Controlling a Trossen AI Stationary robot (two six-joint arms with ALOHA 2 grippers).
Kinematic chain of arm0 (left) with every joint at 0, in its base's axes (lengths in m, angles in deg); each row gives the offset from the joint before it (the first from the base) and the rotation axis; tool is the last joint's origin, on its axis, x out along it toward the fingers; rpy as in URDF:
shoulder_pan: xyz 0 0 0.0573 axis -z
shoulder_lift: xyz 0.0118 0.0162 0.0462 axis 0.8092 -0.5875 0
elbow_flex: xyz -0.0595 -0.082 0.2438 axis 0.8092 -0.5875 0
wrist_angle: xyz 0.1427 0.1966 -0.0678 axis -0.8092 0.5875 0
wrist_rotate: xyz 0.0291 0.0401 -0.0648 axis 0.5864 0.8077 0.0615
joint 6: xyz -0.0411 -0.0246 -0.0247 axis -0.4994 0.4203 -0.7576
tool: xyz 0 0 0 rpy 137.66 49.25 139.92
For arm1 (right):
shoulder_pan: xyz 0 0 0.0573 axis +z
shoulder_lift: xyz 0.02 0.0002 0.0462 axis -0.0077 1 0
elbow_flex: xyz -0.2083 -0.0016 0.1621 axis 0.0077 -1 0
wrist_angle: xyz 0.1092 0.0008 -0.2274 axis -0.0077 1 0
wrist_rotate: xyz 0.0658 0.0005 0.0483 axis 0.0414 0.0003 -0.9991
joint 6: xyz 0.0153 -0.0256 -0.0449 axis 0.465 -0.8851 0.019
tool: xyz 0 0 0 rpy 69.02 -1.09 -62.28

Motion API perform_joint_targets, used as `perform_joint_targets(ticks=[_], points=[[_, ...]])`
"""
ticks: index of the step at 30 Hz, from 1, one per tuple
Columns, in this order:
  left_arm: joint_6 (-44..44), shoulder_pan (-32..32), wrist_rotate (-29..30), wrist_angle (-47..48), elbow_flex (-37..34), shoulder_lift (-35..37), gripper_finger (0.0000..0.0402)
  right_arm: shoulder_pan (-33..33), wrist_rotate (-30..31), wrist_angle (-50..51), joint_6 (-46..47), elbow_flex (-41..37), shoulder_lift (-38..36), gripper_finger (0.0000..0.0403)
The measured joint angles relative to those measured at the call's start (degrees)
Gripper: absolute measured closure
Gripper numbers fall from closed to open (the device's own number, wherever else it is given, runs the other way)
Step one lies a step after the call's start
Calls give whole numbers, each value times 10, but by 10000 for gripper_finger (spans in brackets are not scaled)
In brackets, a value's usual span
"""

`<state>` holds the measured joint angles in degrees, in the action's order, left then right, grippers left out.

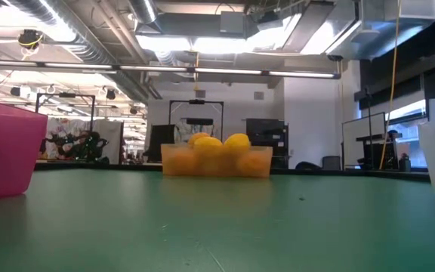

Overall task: Sort produce into baskets
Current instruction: Return to Home Position

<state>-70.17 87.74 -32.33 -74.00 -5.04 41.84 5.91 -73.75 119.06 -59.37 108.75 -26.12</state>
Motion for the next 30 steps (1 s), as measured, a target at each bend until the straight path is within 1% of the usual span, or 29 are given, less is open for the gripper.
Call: perform_joint_targets(ticks=[3, 6, 11, 14, 18, 20, 22, 24, 28, 30], points=[[10, 7, 32, 69, 1, 80, 273, 0, -16, -5, 3, 0, -21, 29], [11, 8, 54, 143, 0, 133, 273, 0, -4, -5, 11, 0, -37, 29], [19, 7, 62, 204, 0, 213, 273, 0, -1, 15, 11, -1, -54, 29], [27, 7, 64, 205, -12, 255, 273, 0, -1, 11, 12, -14, -72, 29], [34, 5, 71, 215, -23, 252, 273, 0, -2, -21, 12, -66, -114, 29], [32, 4, 75, 204, -34, 253, 273, 0, -11, -48, 14, -86, -114, 29], [28, 1, 76, 205, -43, 252, 273, 0, -16, -17, 21, -95, -114, 29], [27, 1, 76, 199, -46, 252, 273, 1, -14, -46, 23, -109, -114, 29], [70, 1, 71, 196, -46, 252, 273, 0, 0, -40, 23, -130, -114, 29], [92, 1, 64, 200, -46, 252, 273, 0, -3, -71, 26, -154, -115, 29]])
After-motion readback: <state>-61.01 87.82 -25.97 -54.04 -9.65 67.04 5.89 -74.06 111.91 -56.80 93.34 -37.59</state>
